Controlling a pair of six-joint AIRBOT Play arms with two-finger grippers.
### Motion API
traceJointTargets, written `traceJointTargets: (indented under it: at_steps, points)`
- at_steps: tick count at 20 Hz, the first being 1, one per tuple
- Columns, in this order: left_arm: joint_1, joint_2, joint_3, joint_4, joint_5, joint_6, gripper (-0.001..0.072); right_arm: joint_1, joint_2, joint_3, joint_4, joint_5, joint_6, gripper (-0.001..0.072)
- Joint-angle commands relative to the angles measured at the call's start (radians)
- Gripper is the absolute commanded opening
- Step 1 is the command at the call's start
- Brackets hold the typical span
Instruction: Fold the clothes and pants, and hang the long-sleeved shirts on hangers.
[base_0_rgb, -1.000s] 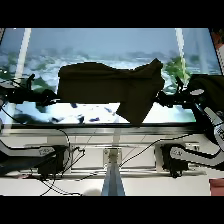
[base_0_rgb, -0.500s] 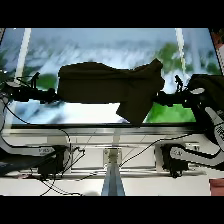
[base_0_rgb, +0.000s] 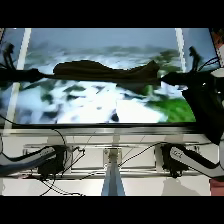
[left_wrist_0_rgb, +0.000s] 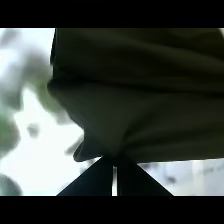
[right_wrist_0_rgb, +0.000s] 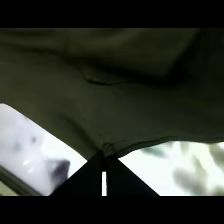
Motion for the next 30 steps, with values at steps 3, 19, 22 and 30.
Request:
traceJointTargets:
  at_steps: [3,19,22,30]
  points:
    - [0.000,0.299,0.125,-0.138,0.121,0.062,0.0015,0.000,0.303,0.222,-0.043,-0.072,-0.007,0.0011]
    - [0.000,0.615,0.122,-0.136,0.491,-0.012,0.0015,0.000,0.508,0.364,-0.145,-0.328,-0.044,0.0010]
    - [-0.082,0.374,0.122,-0.127,0.383,-0.008,0.0014,0.000,0.262,0.364,-0.106,-0.216,0.042,0.0010]
    - [-0.363,-0.152,0.122,-0.013,0.765,-0.008,0.0014,0.111,-0.272,0.364,-0.013,-0.370,0.039,0.0011]
